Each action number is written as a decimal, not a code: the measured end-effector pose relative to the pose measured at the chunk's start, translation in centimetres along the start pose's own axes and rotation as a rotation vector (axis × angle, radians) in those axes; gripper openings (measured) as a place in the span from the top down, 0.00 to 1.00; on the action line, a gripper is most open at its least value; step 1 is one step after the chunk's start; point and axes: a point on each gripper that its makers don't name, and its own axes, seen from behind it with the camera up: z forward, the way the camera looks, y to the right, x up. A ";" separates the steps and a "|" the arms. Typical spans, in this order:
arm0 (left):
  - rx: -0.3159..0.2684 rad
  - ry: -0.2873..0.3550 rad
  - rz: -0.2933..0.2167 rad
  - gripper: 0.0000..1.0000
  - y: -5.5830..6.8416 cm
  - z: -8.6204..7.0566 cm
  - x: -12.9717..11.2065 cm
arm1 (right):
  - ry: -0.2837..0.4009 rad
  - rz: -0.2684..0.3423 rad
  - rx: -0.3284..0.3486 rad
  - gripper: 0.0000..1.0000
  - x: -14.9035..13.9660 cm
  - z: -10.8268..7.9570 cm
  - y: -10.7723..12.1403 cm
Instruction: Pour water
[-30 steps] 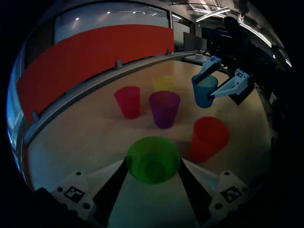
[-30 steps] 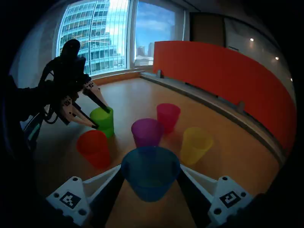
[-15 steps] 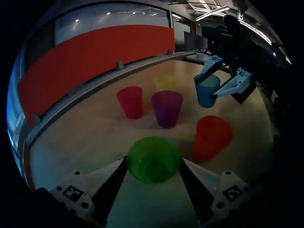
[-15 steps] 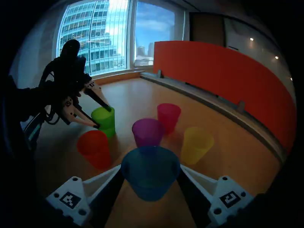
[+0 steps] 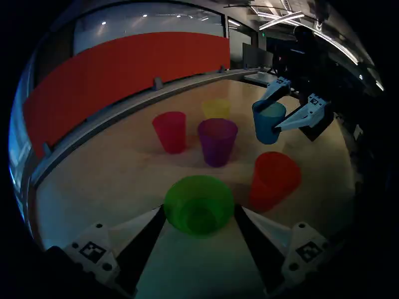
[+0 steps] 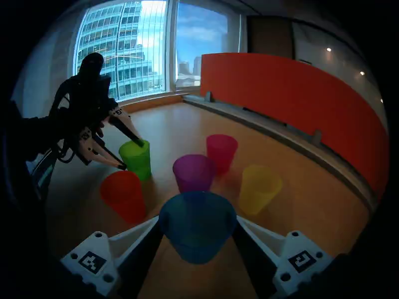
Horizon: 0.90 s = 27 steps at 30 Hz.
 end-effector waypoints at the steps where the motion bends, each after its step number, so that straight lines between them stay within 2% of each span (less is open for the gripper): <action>1: 0.001 -0.001 0.002 0.00 0.0 -0.1 -0.1 | -0.002 0.003 0.001 0.09 -0.2 0.1 0.0; 17: 0.025 -0.019 0.006 0.00 -0.1 -1.0 -1.8 | -0.039 0.027 0.007 0.09 -2.4 1.4 -0.7; 27: 0.024 -0.013 0.006 0.00 0.2 -1.5 -1.8 | -0.045 0.014 0.005 0.09 -3.1 1.0 -0.8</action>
